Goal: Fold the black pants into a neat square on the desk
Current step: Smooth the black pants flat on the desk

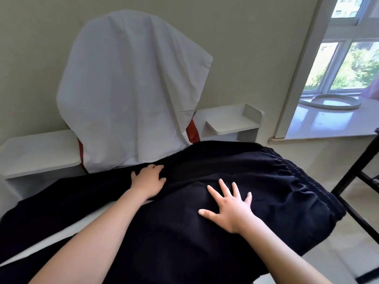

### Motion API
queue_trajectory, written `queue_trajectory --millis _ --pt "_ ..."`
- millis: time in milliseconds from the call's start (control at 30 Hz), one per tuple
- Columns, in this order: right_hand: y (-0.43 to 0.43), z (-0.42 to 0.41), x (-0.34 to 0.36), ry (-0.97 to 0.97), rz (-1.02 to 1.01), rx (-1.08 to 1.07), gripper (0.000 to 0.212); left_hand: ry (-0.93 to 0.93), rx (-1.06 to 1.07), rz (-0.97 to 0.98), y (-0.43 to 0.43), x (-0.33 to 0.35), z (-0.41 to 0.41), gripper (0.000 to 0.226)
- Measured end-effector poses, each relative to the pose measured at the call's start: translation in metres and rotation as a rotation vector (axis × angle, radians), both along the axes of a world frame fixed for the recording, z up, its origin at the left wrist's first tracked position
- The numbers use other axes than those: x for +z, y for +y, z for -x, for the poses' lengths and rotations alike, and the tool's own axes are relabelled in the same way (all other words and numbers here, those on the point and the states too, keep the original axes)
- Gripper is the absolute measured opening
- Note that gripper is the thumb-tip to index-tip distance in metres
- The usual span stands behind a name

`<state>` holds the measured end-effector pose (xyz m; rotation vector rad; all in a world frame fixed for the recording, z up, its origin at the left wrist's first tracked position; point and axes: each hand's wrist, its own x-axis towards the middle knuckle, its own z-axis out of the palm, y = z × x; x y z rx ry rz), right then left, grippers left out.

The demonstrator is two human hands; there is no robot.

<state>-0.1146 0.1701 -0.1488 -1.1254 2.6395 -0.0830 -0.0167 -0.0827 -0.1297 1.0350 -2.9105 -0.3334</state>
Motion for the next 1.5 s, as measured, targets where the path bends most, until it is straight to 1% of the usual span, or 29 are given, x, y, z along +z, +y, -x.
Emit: queue_trajectory --millis 67,133,200,567,633,733,800,833,867,900,933,967,1000,1033,1100,1200,1300,1333,1400,1467,1500 --pt "0.0 0.0 0.003 -0.01 -0.018 -0.002 0.093 -0.077 0.006 -0.023 0.002 0.0 -0.007 0.06" --pt "0.001 -0.003 0.003 -0.008 -0.022 -0.001 0.093 -0.162 0.021 -0.087 0.001 -0.002 -0.012 0.067" --pt "0.004 -0.006 0.001 0.0 -0.017 0.002 0.093 -0.216 0.028 -0.124 -0.001 -0.006 -0.016 0.072" --pt "0.001 -0.017 -0.007 0.006 -0.012 0.013 0.094 -0.238 0.039 -0.129 -0.044 -0.007 -0.009 0.093" --pt "-0.003 -0.019 -0.008 0.008 -0.01 0.008 0.094 -0.235 0.05 -0.104 -0.045 -0.006 -0.006 0.091" --pt "-0.008 -0.021 -0.007 0.001 -0.009 0.0 0.094 -0.295 0.101 0.054 -0.03 0.002 0.003 0.078" --pt "-0.008 -0.022 -0.007 0.003 -0.008 -0.003 0.095 -0.28 0.107 0.206 -0.009 0.008 0.006 0.056" --pt "-0.008 -0.022 -0.008 0.007 -0.007 -0.003 0.095 -0.217 0.077 0.258 0.002 0.008 0.007 0.043" --pt "-0.008 -0.022 -0.008 0.012 -0.007 -0.003 0.095 -0.13 0.032 0.268 0.012 0.005 0.008 0.036" --pt "-0.007 -0.023 -0.008 0.016 -0.008 -0.004 0.095 -0.037 -0.024 0.209 0.022 0.001 0.007 0.035" --pt "-0.008 -0.023 -0.008 0.019 -0.011 -0.005 0.095 0.027 -0.072 0.093 0.031 -0.002 0.006 0.037" --pt "-0.008 -0.024 -0.008 0.02 -0.015 -0.005 0.095 0.039 -0.092 -0.036 0.038 -0.005 0.003 0.043" --pt "-0.009 -0.026 -0.007 0.02 -0.018 -0.006 0.095 -0.004 -0.099 -0.113 0.041 -0.007 0.0 0.05" --pt "-0.009 -0.027 -0.007 0.019 -0.017 -0.005 0.095 -0.075 -0.103 -0.124 0.04 -0.008 -0.002 0.056" --pt "-0.01 -0.034 -0.009 0.017 -0.011 0.007 0.095 -0.187 -0.1 -0.091 0.031 -0.009 -0.006 0.058" --pt "-0.013 -0.049 -0.013 0.024 0.021 0.017 0.095 -0.252 -0.083 -0.056 0.02 -0.002 -0.002 0.056" --pt "-0.017 -0.057 -0.013 0.03 0.03 0.005 0.093 -0.29 -0.043 0.009 0.033 0.011 0.007 0.051" --pt "-0.017 -0.057 -0.011 0.025 0.029 0.008 0.092 -0.253 -0.028 0.041 0.042 0.014 0.008 0.048" --pt "-0.013 -0.053 -0.006 -0.005 0.047 0.027 0.089 -0.076 -0.041 0.131 0.063 0.015 0.005 0.047" --pt "-0.004 -0.045 -0.001 -0.026 0.151 0.021 0.08 0.141 -0.133 0.187 0.085 0.011 -0.001 0.045" --pt "0.001 -0.04 0.003 -0.007 0.229 0.004 0.074 0.218 -0.195 0.173 0.097 0.008 -0.003 0.044"
